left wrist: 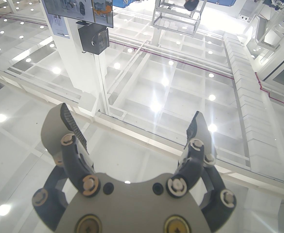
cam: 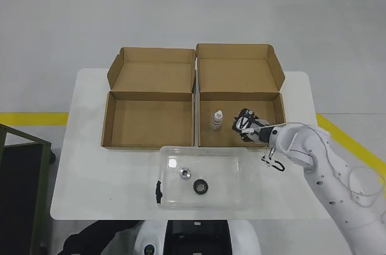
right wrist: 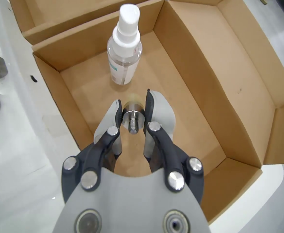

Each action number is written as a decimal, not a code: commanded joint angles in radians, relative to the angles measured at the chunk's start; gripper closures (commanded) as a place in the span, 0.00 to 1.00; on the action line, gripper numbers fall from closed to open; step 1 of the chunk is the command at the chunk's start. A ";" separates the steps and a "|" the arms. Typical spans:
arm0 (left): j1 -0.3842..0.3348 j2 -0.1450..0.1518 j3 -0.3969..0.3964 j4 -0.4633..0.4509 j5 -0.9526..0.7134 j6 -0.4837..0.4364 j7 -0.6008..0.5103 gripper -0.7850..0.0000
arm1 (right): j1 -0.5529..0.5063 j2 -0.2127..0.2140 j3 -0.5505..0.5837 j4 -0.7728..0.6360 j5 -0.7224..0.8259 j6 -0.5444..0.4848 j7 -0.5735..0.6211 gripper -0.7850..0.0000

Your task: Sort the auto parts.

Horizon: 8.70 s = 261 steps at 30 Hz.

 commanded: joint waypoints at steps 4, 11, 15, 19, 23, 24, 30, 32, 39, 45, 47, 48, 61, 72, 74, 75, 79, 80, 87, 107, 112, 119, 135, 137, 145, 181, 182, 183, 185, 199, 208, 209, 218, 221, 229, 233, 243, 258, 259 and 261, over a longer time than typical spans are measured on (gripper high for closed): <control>0.000 0.000 0.000 0.000 0.000 0.000 0.000 0.00 | 0.072 -0.015 -0.061 0.066 -0.016 -0.022 0.084 1.00; 0.000 0.000 0.000 0.000 0.000 0.000 0.000 0.00 | 0.124 -0.029 -0.106 0.112 -0.009 -0.032 0.156 1.00; 0.000 0.000 0.000 0.000 0.000 0.000 0.000 0.00 | 0.146 -0.039 -0.129 0.135 -0.004 -0.025 0.160 1.00; 0.000 0.000 0.000 0.000 0.000 0.000 0.000 0.00 | 0.169 -0.047 -0.150 0.154 0.000 -0.030 0.163 0.87; 0.000 0.000 0.000 0.000 0.000 0.000 0.000 0.00 | 0.190 -0.055 -0.165 0.156 0.000 -0.026 0.167 0.51; 0.000 0.000 0.000 0.000 0.000 0.000 0.000 0.00 | 0.194 -0.056 -0.166 0.155 0.000 -0.025 0.167 0.49; 0.000 0.000 0.000 0.000 0.000 0.000 0.000 0.00 | 0.190 -0.054 -0.144 0.118 0.009 -0.021 0.163 0.40; 0.000 0.000 0.000 0.000 0.000 0.000 0.000 0.00 | 0.173 -0.047 -0.119 0.079 0.018 -0.020 0.166 0.30; 0.000 0.000 0.000 0.000 0.000 0.000 0.000 0.00 | 0.034 -0.012 0.007 -0.126 0.094 -0.039 0.180 0.14; 0.000 0.000 0.000 0.000 0.000 0.000 0.000 0.00 | -0.115 0.013 0.088 -0.302 0.154 -0.055 0.189 0.12; 0.000 0.000 0.000 0.000 0.000 0.000 0.000 0.00 | -0.158 0.019 0.102 -0.348 0.166 -0.065 0.188 0.12; 0.000 0.000 0.000 0.000 0.000 0.000 0.000 0.00 | -0.176 0.021 0.110 -0.366 0.167 -0.067 0.189 0.12; 0.000 0.000 0.000 0.000 0.000 0.000 0.000 0.00 | -0.309 0.037 0.086 -0.489 0.135 -0.134 0.182 0.09; 0.000 0.000 0.000 0.000 0.000 0.000 0.000 0.00 | -0.339 0.037 0.001 -0.447 0.088 -0.165 0.173 0.12; 0.000 0.000 0.000 0.000 0.000 0.000 0.000 0.00 | -0.339 0.037 -0.011 -0.431 0.080 -0.170 0.166 0.14; 0.000 0.000 0.000 0.000 0.000 0.000 0.000 0.00 | -0.336 0.037 -0.016 -0.423 0.076 -0.172 0.161 0.15; 0.000 0.000 0.000 0.000 0.000 0.000 0.000 0.00 | -0.318 0.034 -0.041 -0.397 0.044 -0.180 0.144 0.15; 0.000 0.000 0.000 0.000 0.000 0.000 0.000 0.00 | -0.312 0.033 -0.051 -0.392 0.034 -0.184 0.142 0.15; 0.000 0.000 0.000 0.000 0.000 0.000 0.000 0.00 | -0.261 0.017 -0.134 -0.345 -0.003 -0.189 0.121 0.19; 0.000 0.000 0.000 0.000 0.000 0.000 0.000 0.00 | -0.181 -0.022 -0.270 -0.242 -0.071 -0.133 0.043 0.71; 0.000 0.000 0.000 0.000 0.000 0.000 0.000 0.00 | -0.177 -0.021 -0.260 -0.253 -0.069 -0.140 0.043 1.00; 0.000 0.000 0.000 0.000 0.000 0.000 0.000 0.00 | -0.187 -0.011 -0.217 -0.305 -0.037 -0.168 0.039 1.00; 0.000 0.000 0.000 0.000 0.000 0.000 0.000 0.00 | -0.237 0.011 -0.104 -0.424 0.060 -0.159 -0.020 1.00; 0.000 0.000 0.000 0.000 0.000 0.000 0.000 0.00 | -0.243 0.011 -0.091 -0.429 0.071 -0.145 -0.047 1.00; 0.000 0.000 0.000 0.000 0.000 0.000 0.000 0.00 | -0.246 0.005 -0.073 -0.456 0.102 -0.087 -0.166 1.00; 0.000 0.000 0.000 0.000 0.000 0.000 0.000 0.00 | -0.165 -0.024 0.056 -0.414 0.295 -0.048 -0.492 1.00; 0.000 0.000 0.000 0.000 0.000 0.000 0.000 0.00 | -0.161 -0.025 0.050 -0.408 0.290 -0.047 -0.487 1.00; 0.000 0.000 0.000 0.000 0.000 0.000 0.000 0.00 | -0.156 -0.027 0.043 -0.401 0.285 -0.046 -0.482 1.00; 0.000 0.000 0.000 0.000 0.000 0.000 0.000 0.00 | -0.148 -0.031 0.022 -0.383 0.279 -0.044 -0.476 1.00; 0.000 0.000 0.000 0.000 0.000 0.000 0.000 0.00 | -0.007 -0.088 -0.207 -0.203 0.161 0.040 -0.333 1.00; 0.000 0.000 0.000 0.000 0.000 0.000 0.000 0.00 | 0.118 -0.142 -0.320 -0.087 0.114 0.132 -0.252 1.00; 0.000 0.000 0.000 0.000 0.000 0.000 0.000 0.00 | 0.133 -0.147 -0.331 -0.076 0.104 0.141 -0.236 1.00; 0.000 0.000 0.000 0.000 0.000 0.000 0.000 0.00 | 0.237 -0.201 -0.405 0.028 0.085 0.219 -0.143 1.00; 0.000 0.000 0.000 0.000 0.000 0.000 0.000 0.00 | 0.259 -0.217 -0.424 0.064 0.082 0.235 -0.117 1.00; 0.000 0.000 0.000 0.000 0.000 0.000 0.000 0.00 | 0.303 -0.262 -0.487 0.156 0.084 0.242 -0.073 1.00; 0.000 0.000 0.000 0.000 0.000 0.000 0.000 0.00 | 0.323 -0.284 -0.509 0.202 0.087 0.244 -0.067 1.00; 0.000 0.000 0.000 0.000 0.000 0.000 0.000 0.00 | 0.362 -0.332 -0.540 0.302 0.091 0.239 -0.054 0.89; 0.000 0.000 0.000 0.000 0.000 0.000 0.000 0.00 | 0.360 -0.366 -0.529 0.355 0.077 0.221 -0.068 0.53; 0.000 0.000 0.000 0.000 0.000 0.000 0.000 0.00 | 0.358 -0.366 -0.523 0.349 0.077 0.220 -0.072 0.52; 0.000 0.000 0.000 0.000 0.000 0.000 0.000 0.00 | 0.353 -0.365 -0.509 0.335 0.078 0.214 -0.078 0.51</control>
